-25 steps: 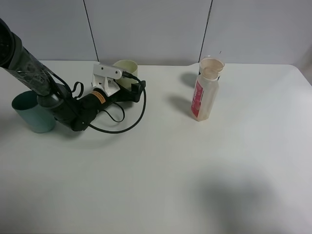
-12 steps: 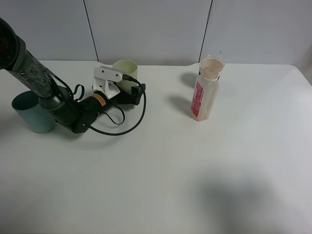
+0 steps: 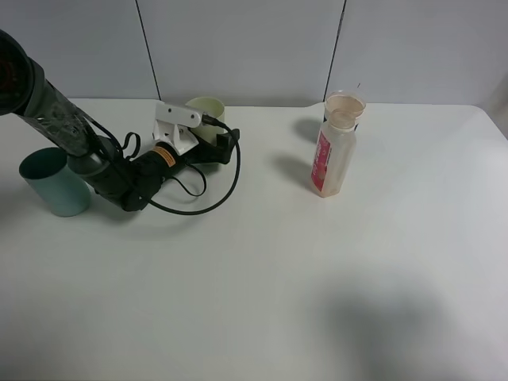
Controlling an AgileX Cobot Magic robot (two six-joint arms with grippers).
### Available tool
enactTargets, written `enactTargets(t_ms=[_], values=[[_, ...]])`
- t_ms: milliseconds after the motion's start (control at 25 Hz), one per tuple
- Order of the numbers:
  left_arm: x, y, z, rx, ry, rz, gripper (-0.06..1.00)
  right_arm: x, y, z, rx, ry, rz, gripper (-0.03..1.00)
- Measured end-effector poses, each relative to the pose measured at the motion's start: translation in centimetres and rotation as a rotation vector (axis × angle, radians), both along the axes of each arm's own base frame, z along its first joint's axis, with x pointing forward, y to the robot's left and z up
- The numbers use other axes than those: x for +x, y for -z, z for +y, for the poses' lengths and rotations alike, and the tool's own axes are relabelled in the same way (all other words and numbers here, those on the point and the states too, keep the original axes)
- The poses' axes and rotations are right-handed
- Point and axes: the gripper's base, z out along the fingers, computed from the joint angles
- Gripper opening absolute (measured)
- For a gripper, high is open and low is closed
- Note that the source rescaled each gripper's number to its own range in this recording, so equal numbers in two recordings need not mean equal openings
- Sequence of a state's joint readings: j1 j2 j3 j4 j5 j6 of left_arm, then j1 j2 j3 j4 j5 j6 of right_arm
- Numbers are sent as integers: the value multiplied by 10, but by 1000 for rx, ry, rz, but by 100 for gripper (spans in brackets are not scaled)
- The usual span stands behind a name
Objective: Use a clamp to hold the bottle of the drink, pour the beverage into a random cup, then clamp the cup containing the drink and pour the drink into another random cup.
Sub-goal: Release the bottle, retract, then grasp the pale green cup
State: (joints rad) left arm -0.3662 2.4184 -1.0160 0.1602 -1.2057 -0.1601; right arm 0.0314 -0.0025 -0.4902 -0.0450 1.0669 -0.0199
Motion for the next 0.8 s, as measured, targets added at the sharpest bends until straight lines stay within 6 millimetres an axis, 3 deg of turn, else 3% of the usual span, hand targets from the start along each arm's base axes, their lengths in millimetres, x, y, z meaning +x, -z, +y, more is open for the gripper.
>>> enactTargets(t_ms=[480, 560, 640, 720, 760, 800], values=[[11, -5, -5, -21, 6, -38, 100, 0, 0, 0, 0, 0, 0, 91], [11, -5, -5, -21, 6, -38, 94, 0, 0, 0, 0, 0, 0, 91], [11, -5, -5, -21, 8, -38, 78, 0, 0, 0, 0, 0, 0, 91], [11, -5, -6, -18, 18, -39, 38, 0, 0, 0, 0, 0, 0, 91], [10, -5, -7, -17, 26, -39, 8, 0, 0, 0, 0, 0, 0, 91], [10, -5, -7, -19, 32, -38, 0, 0, 0, 0, 0, 0, 0, 91]])
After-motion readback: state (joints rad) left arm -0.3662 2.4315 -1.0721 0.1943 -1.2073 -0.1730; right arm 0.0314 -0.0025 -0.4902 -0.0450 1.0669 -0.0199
